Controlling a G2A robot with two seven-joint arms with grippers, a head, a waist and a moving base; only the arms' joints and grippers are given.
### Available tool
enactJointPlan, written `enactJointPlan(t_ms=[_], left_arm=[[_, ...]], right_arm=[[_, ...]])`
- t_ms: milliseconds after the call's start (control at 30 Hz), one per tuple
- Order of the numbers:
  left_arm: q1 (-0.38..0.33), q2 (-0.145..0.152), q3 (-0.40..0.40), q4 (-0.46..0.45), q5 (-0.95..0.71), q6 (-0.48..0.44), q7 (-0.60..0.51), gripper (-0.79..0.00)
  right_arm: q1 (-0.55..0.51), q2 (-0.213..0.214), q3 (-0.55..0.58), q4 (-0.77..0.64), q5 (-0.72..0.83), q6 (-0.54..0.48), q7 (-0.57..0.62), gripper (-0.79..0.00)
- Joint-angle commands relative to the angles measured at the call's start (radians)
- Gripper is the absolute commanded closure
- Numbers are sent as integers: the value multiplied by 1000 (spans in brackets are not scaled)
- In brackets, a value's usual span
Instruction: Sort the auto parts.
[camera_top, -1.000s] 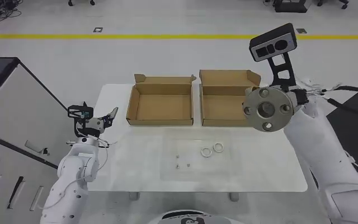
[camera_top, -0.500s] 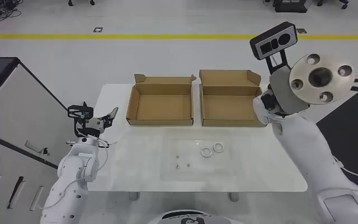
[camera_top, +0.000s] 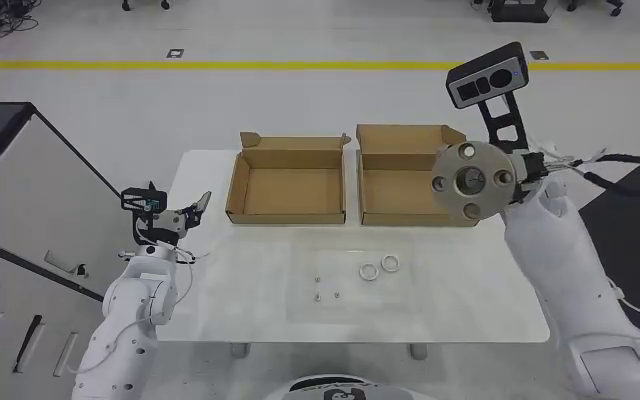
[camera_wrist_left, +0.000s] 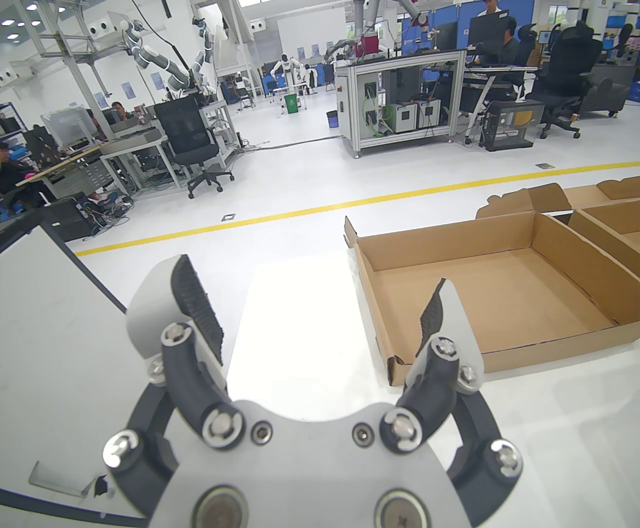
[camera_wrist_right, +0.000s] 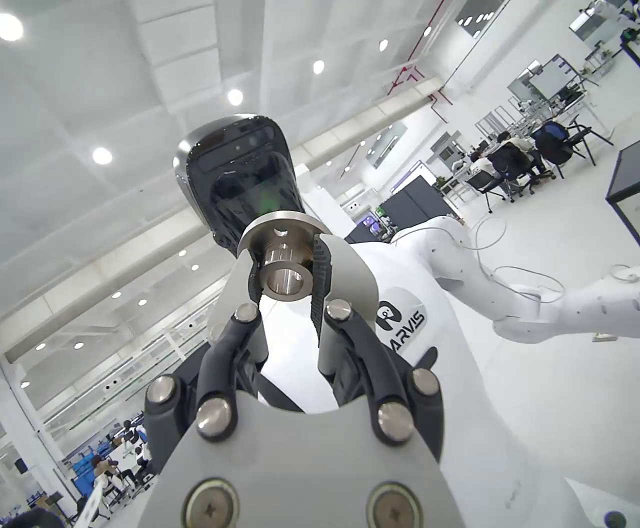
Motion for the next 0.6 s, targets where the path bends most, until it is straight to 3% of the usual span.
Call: enactJointPlan(t_ms=[0,267,567], left_arm=[[0,0,0,0,0,0,0,-785],[0,0,0,0,0,0,0,-785],[0,0,0,0,0,0,0,-785]], right_arm=[[-10,-7,-7,-2,74,9,-1,0],[-36,-35,-24,-16,269,40,-18,0],[-22,-45,17,-5,103,19,-12,0]])
